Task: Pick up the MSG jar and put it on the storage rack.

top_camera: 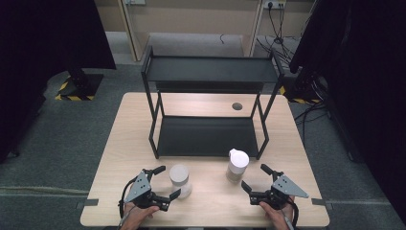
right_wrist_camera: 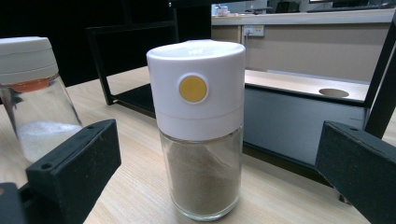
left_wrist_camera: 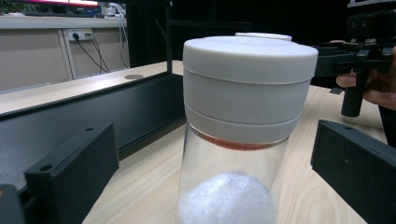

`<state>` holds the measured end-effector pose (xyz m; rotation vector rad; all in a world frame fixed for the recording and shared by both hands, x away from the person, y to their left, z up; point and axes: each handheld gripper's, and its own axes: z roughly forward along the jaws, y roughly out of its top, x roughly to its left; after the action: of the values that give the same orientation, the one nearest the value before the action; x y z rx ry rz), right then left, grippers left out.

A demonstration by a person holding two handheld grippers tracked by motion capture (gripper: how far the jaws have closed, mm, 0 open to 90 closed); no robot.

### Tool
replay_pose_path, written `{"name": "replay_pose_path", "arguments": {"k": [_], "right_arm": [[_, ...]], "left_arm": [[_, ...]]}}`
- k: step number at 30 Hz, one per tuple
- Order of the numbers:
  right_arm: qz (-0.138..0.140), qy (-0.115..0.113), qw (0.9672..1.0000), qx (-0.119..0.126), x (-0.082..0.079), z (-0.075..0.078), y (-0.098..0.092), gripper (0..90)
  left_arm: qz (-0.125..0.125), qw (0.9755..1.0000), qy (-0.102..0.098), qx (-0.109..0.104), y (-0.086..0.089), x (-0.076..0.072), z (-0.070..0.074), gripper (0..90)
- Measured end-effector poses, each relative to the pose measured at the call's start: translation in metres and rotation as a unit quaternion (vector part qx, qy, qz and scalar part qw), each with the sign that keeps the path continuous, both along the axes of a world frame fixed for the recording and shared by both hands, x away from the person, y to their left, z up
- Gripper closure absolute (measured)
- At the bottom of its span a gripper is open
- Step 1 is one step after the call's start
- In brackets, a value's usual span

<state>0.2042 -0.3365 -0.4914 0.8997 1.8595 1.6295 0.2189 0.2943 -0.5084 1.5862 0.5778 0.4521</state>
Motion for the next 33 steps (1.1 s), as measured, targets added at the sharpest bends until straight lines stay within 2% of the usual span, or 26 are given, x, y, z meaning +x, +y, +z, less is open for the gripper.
{"name": "replay_pose_path", "arguments": {"k": [33], "right_arm": [[0.0, 0.004, 1.0, 0.004, 0.0022, -0.0011, -0.0005, 0.4]], "left_arm": [[-0.01, 0.9999, 0.0, -0.001, -0.0036, 0.0009, 0.0003, 0.2]]}}
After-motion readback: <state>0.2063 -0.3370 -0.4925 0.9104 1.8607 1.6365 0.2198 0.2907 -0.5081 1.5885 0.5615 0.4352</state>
